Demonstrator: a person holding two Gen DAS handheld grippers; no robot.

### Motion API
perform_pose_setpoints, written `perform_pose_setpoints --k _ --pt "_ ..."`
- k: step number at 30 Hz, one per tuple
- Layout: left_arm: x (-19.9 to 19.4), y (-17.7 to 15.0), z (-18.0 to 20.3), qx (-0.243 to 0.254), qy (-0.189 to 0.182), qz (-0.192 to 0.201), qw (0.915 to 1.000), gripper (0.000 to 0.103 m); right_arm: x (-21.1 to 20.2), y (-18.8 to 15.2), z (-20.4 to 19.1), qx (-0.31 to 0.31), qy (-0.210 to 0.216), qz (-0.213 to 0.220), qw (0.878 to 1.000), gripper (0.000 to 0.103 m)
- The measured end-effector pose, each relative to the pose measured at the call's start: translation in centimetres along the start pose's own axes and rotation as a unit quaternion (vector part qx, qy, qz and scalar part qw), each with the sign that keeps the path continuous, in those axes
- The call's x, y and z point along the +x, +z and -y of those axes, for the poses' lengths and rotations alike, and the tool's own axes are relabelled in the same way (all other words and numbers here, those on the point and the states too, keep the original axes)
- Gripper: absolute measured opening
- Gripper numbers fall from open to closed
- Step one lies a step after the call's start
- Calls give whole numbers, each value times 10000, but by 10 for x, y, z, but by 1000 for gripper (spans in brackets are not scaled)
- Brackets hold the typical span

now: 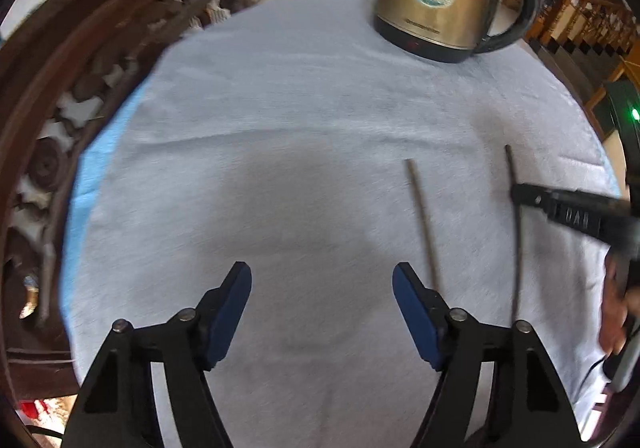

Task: Organize utensils
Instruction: 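Grasp a dark chopstick with the right tool while the left tool grasps the other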

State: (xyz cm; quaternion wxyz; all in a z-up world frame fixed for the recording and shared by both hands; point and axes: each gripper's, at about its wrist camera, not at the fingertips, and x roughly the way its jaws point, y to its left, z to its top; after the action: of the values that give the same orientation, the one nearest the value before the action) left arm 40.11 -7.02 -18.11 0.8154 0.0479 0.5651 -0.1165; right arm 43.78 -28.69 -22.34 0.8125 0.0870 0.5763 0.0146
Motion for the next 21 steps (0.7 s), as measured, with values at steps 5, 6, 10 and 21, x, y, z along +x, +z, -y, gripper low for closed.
perform_pose_setpoints --k 5,6,10,21 --pt "23 23 23 -99 -324 -223 9992 74 -3 -13 15 6 23 91 10000 9" --pt "29 27 26 -140 -289 -287 9991 72 -4 -17 18 -13 -9 105 9999 9" --pt "51 37 37 -164 -268 -553 9980 53 -9 -31 31 -46 -195 136 9997 9" --pt "51 41 74 404 37 -209 9990 8 -25 -63 72 156 -217 74 9996 7"
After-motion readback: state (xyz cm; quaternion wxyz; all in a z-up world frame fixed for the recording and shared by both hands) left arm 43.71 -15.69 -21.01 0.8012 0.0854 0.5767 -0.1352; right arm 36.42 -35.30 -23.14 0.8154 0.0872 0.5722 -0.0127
